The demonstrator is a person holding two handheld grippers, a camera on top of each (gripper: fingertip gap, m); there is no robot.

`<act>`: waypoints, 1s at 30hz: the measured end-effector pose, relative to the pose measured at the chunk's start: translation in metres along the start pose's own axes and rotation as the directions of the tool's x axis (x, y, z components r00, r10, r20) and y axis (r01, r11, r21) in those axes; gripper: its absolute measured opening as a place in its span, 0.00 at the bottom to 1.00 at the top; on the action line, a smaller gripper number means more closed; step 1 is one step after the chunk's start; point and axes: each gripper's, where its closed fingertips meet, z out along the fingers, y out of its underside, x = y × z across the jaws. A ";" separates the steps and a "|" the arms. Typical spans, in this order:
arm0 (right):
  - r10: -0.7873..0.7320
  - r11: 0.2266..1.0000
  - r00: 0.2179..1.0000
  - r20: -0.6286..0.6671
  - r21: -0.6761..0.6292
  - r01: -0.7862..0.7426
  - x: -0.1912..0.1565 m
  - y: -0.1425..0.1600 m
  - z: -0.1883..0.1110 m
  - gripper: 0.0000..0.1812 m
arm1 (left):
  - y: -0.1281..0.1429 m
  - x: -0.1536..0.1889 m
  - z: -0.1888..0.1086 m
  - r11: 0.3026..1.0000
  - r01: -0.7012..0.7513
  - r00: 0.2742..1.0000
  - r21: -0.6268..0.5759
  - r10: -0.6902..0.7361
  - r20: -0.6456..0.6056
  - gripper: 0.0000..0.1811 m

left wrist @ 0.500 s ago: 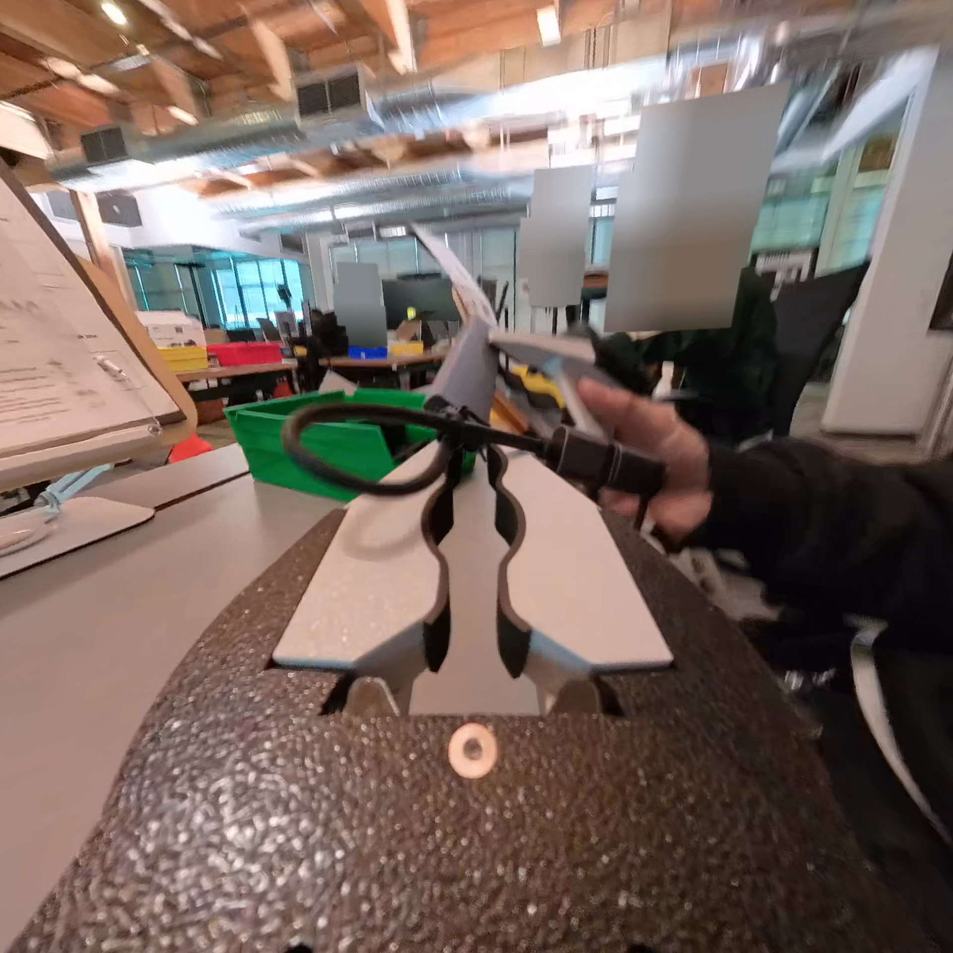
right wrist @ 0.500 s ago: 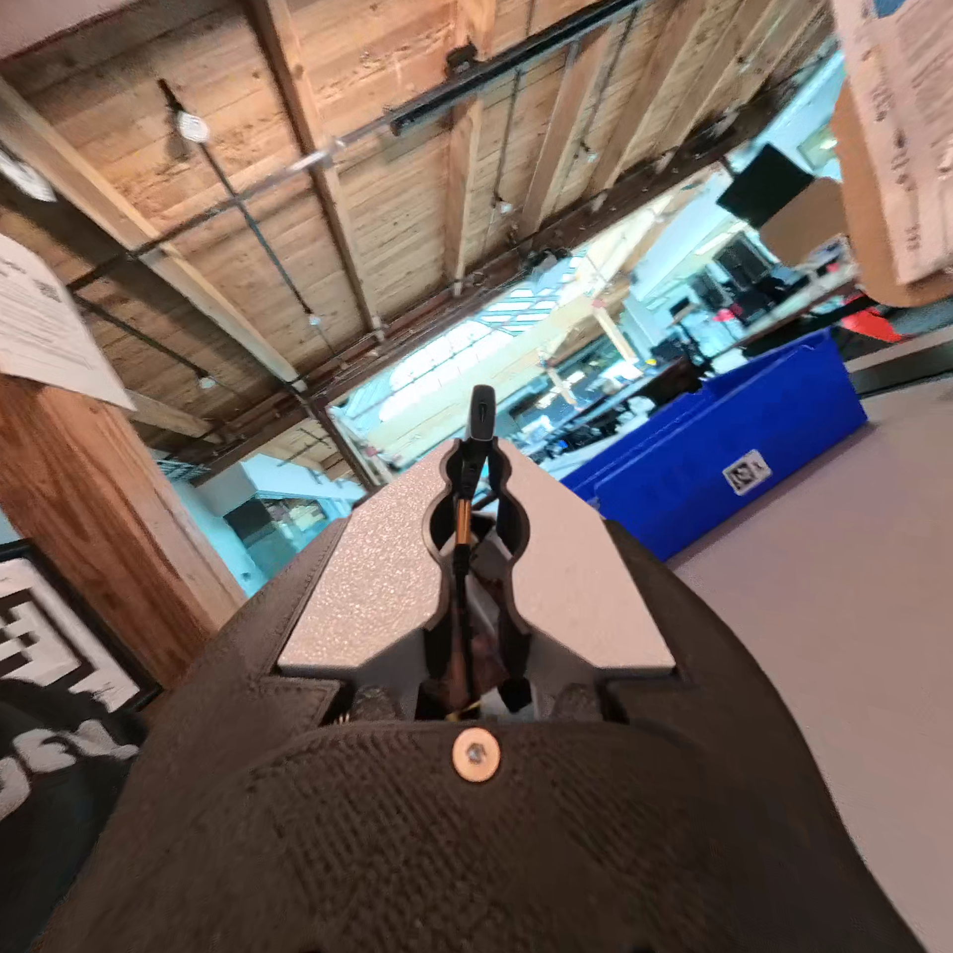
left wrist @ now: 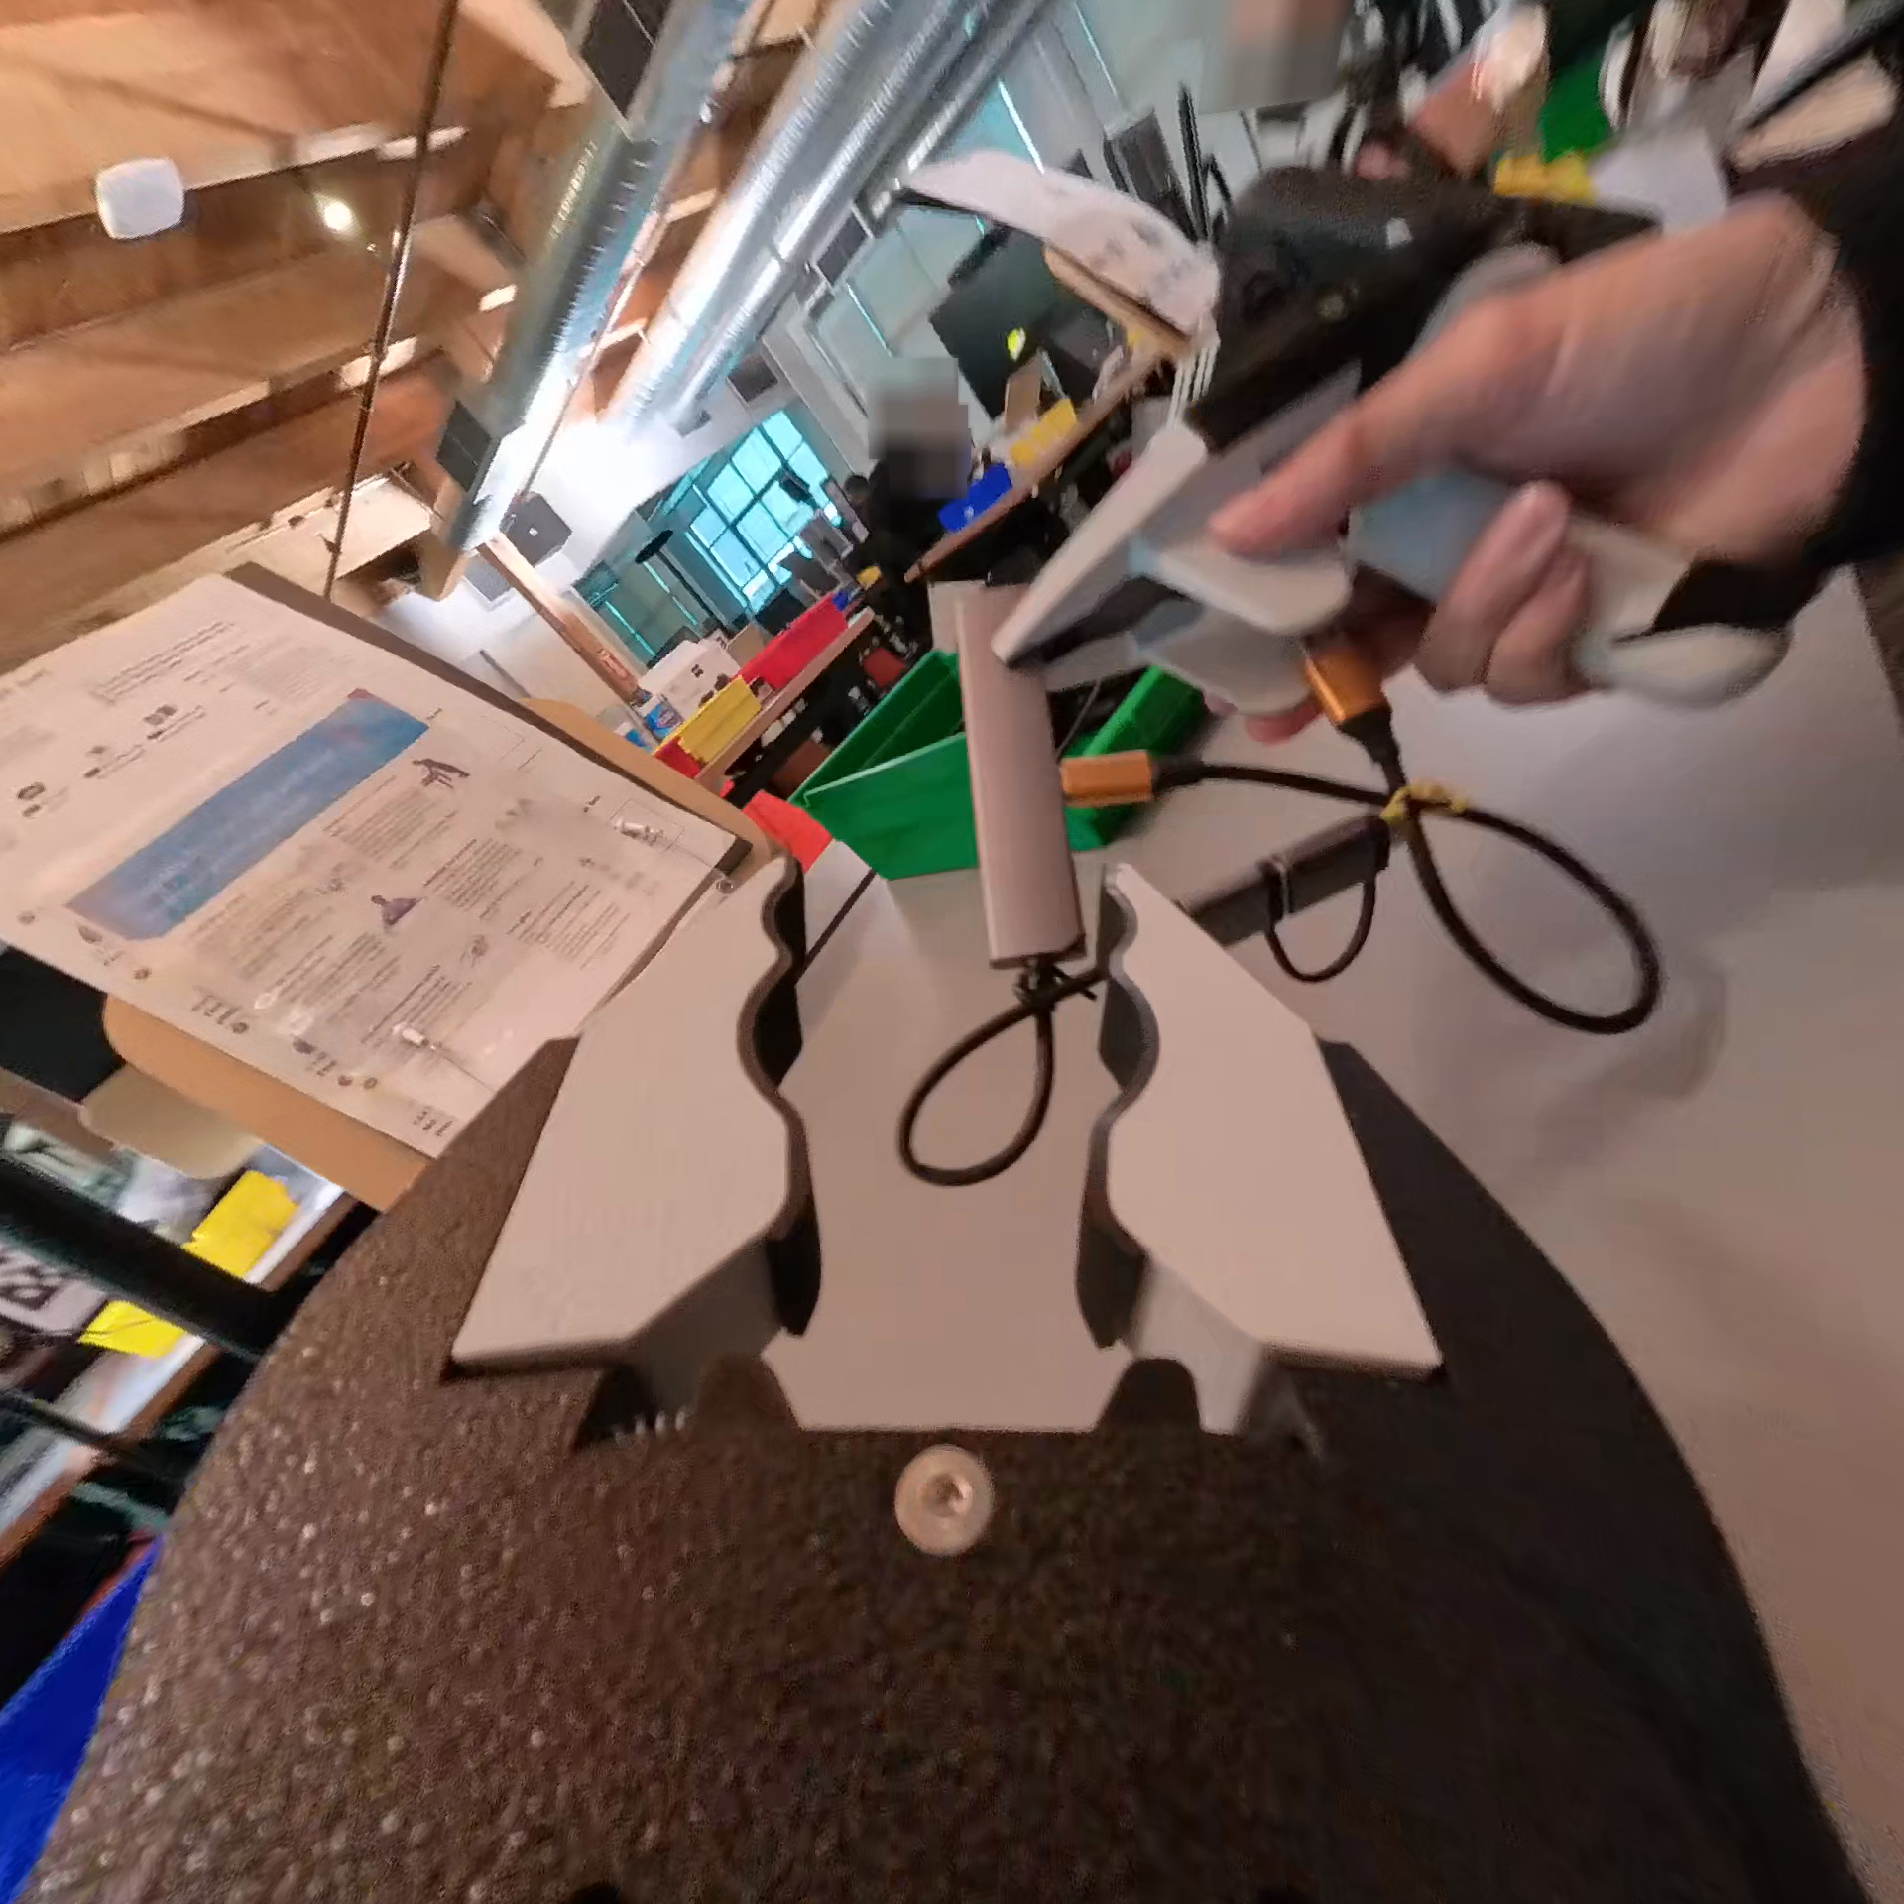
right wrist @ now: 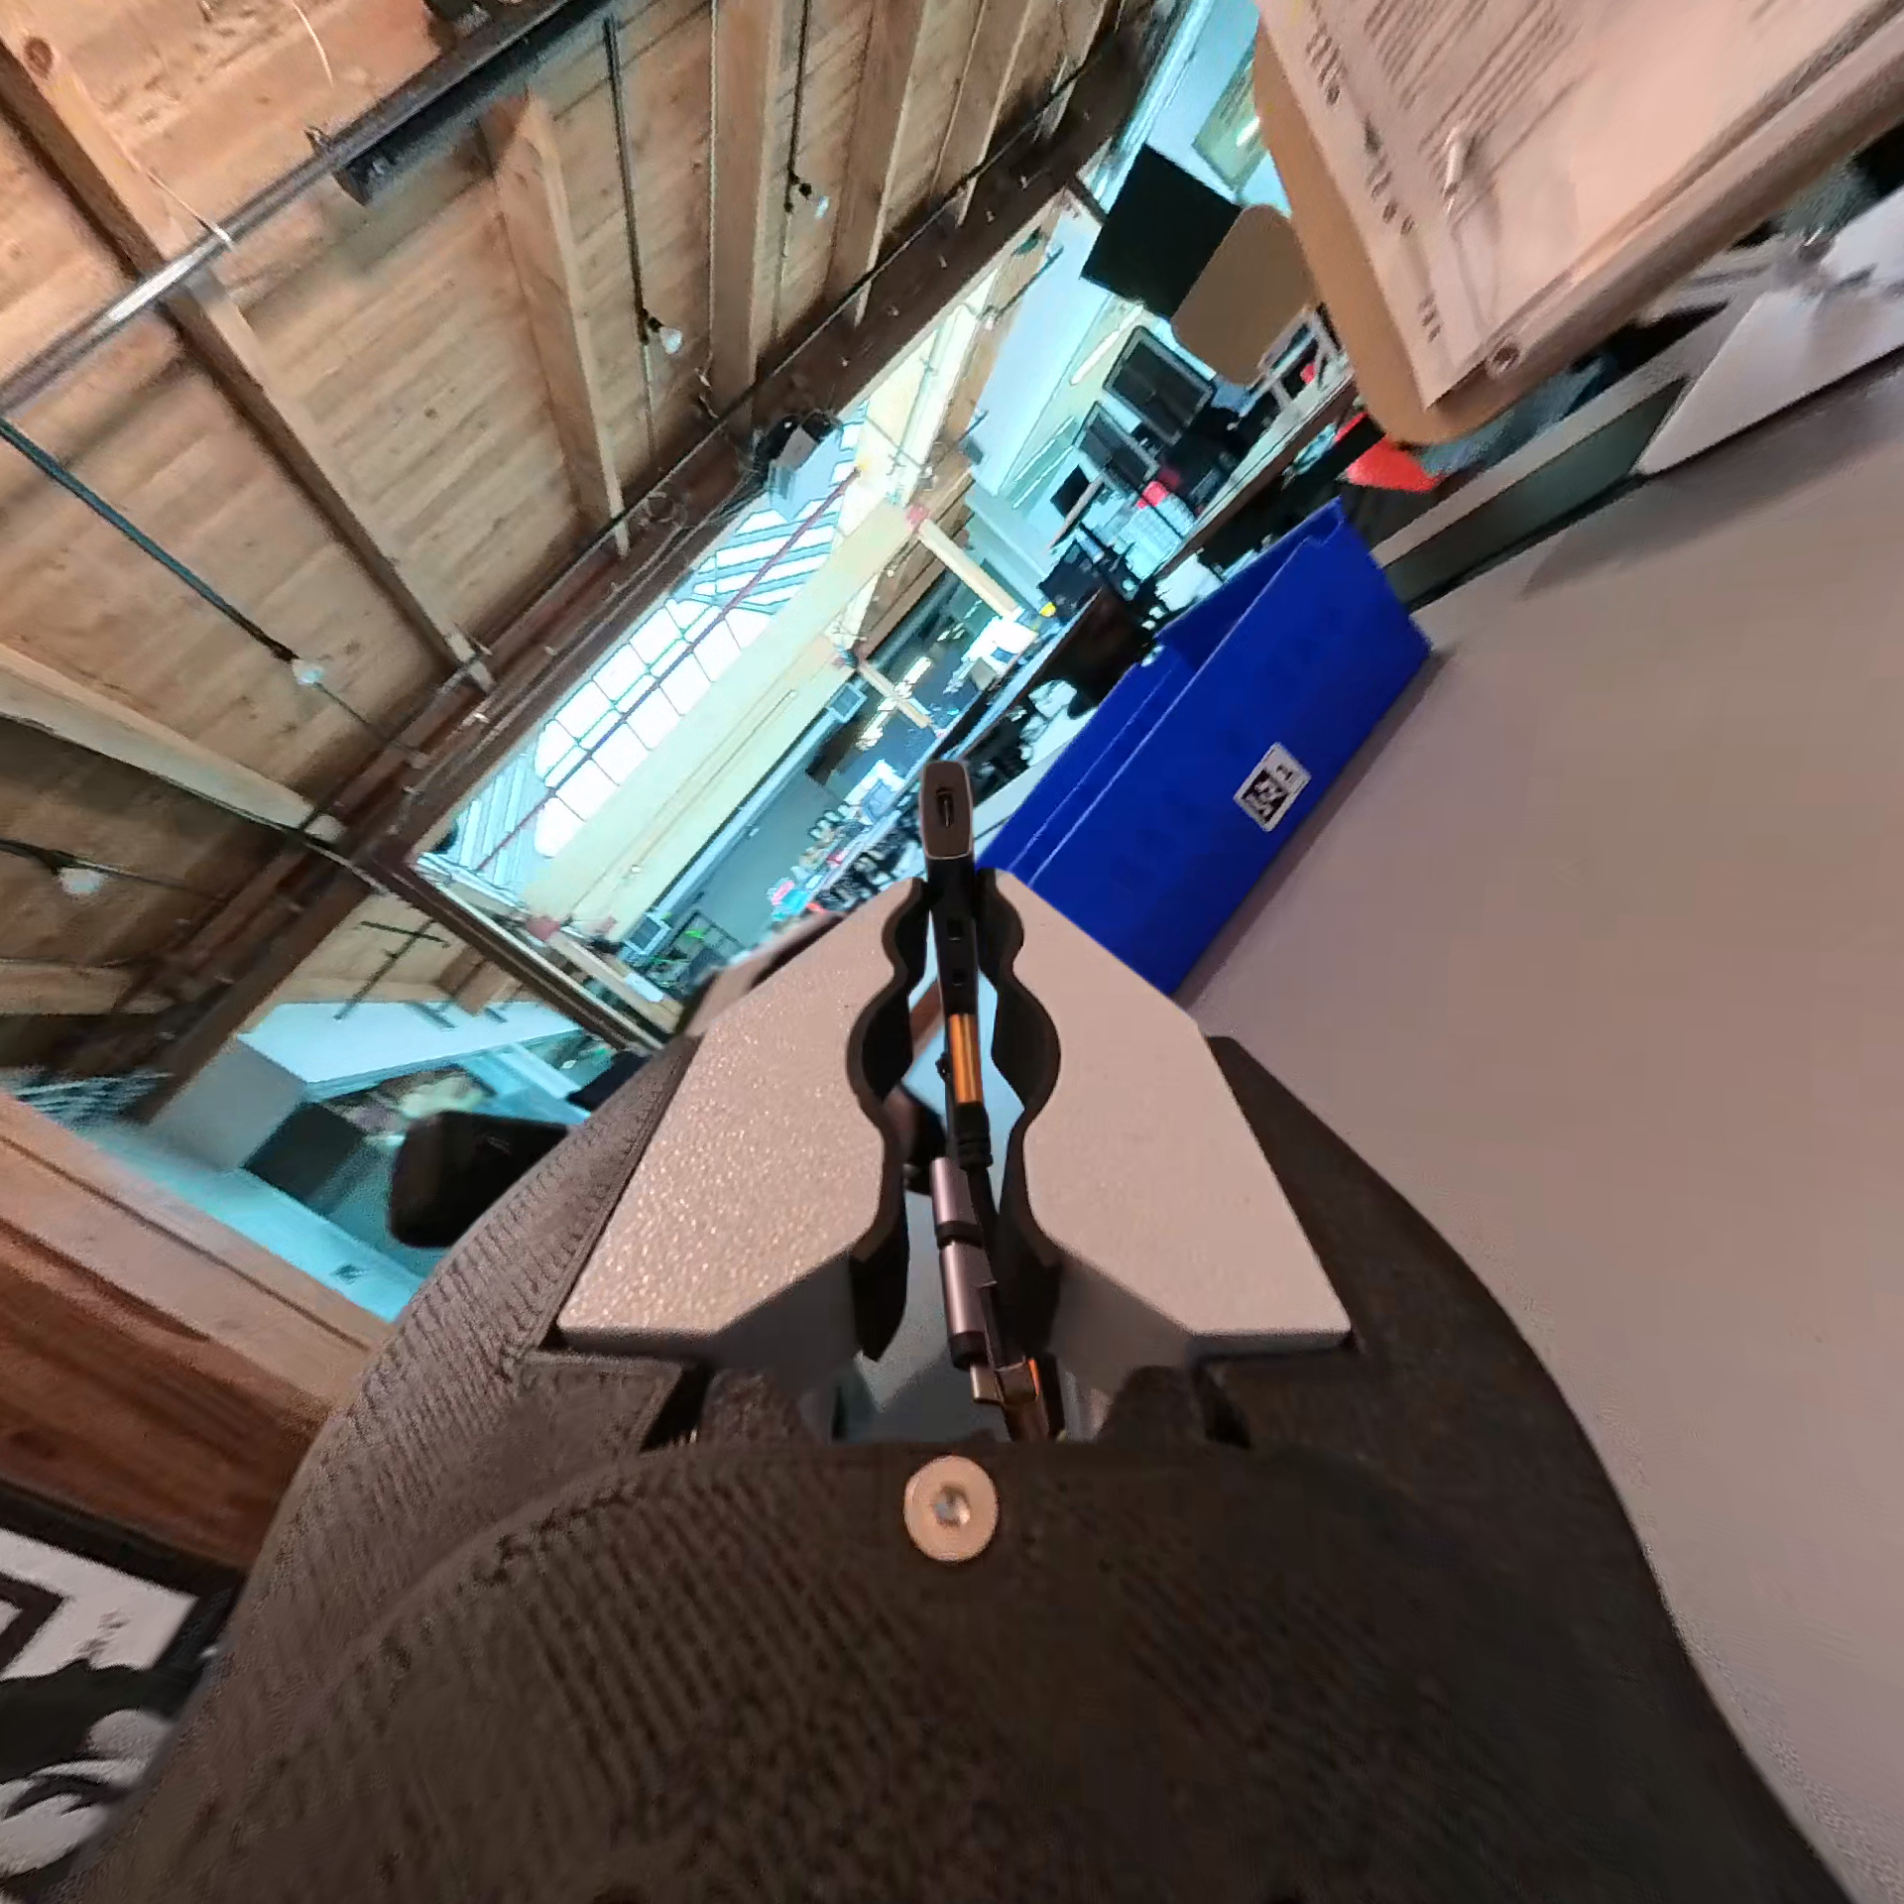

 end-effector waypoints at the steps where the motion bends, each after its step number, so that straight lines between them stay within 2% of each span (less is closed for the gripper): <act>1: 0.034 0.999 0.999 0.017 -0.006 -0.033 -0.002 0.002 0.001 0.04 | 0.005 0.006 0.004 0.999 -0.036 0.999 -0.015 0.036 -0.006 0.30; 4: 0.163 0.987 0.984 0.071 -0.014 -0.162 -0.005 0.004 0.001 0.04 | 0.010 0.019 0.015 0.997 -0.072 0.997 -0.015 0.072 -0.017 0.30; 8: 0.263 0.964 0.958 0.111 -0.061 -0.258 -0.007 0.018 0.005 0.04 | 0.019 0.032 0.024 0.993 -0.110 0.993 -0.046 0.108 -0.048 0.22; 10: 0.314 0.949 0.939 0.137 -0.051 -0.310 -0.009 0.016 0.006 0.04 | 0.017 0.025 0.025 0.991 -0.130 0.991 -0.028 0.131 0.025 0.15; 12: 0.351 0.936 0.922 0.161 -0.046 -0.348 -0.011 0.015 0.006 0.04 | 0.009 0.021 0.024 0.997 -0.069 0.996 0.030 0.067 0.061 0.13; 15: 0.406 0.912 0.891 0.204 -0.036 -0.408 -0.017 0.013 0.005 0.04 | 0.001 0.019 0.022 0.993 -0.088 0.992 0.077 0.081 0.095 0.13; 18: 0.384 0.922 0.898 0.216 -0.040 -0.385 -0.019 0.012 0.006 0.04 | -0.001 0.019 0.020 0.993 -0.075 0.990 0.090 0.064 0.122 0.12; 20: 0.303 0.952 0.925 0.230 -0.032 -0.304 -0.021 0.009 0.004 0.04 | -0.004 0.019 0.022 0.997 -0.038 0.992 0.073 0.029 0.121 0.12; 22: 0.224 0.974 0.948 0.224 -0.021 -0.226 -0.021 0.004 0.001 0.05 | -0.006 0.017 0.026 0.996 0.071 0.991 0.060 -0.078 0.106 0.12; 24: -0.048 0.999 0.992 0.113 0.011 0.047 -0.015 -0.003 -0.002 0.13 | 0.004 0.004 0.029 0.966 0.260 0.953 0.007 -0.258 0.161 0.12; 25: -0.233 0.972 0.972 0.023 0.009 0.233 -0.013 -0.007 -0.003 0.19 | 0.012 0.001 0.030 0.934 0.357 0.921 -0.030 -0.346 0.176 0.12; 27: -0.543 0.839 0.831 -0.118 -0.030 0.544 -0.017 -0.014 -0.005 0.32 | 0.027 -0.002 0.031 0.860 0.503 0.856 -0.085 -0.483 0.183 0.12; 30: -0.799 0.602 0.593 -0.102 -0.114 0.790 -0.036 0.007 0.004 0.28 | 0.041 0.000 0.030 0.759 0.641 0.766 -0.113 -0.622 0.165 0.12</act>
